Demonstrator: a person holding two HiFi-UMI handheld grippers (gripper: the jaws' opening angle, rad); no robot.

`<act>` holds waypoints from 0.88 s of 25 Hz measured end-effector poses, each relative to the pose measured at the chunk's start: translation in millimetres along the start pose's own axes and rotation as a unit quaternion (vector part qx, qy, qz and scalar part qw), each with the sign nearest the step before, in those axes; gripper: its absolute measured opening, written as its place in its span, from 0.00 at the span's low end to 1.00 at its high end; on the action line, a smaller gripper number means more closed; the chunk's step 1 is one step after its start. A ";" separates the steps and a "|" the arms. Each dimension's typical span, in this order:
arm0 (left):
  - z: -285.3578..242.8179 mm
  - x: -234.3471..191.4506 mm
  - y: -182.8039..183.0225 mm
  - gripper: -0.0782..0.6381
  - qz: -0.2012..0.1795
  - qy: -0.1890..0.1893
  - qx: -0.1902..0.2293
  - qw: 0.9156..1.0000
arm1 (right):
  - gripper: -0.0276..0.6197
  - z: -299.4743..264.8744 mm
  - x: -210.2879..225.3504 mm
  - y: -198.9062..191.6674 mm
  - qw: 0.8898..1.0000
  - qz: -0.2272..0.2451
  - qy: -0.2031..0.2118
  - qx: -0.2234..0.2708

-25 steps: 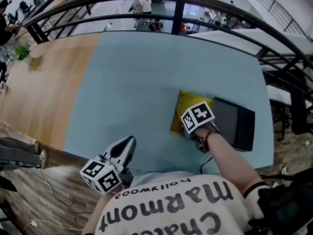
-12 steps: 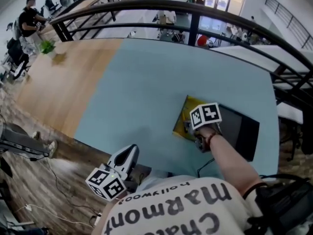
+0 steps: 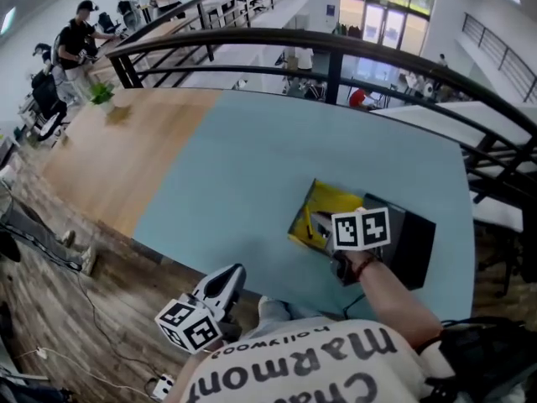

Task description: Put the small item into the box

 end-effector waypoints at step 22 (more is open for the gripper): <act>36.3 92.0 -57.8 0.11 -0.011 -0.022 -0.005 1.000 | 0.13 142.7 4.6 -86.2 0.995 0.064 -0.002 0.075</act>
Point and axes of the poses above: the fingertips, and each gripper's own axes: z backward along the fingers, x to its right, y out of its top, the point moved 2 cm from there along z, backward along the fingers, and after that the axes turned 6 degrees about -y, right-handed, at the moved point
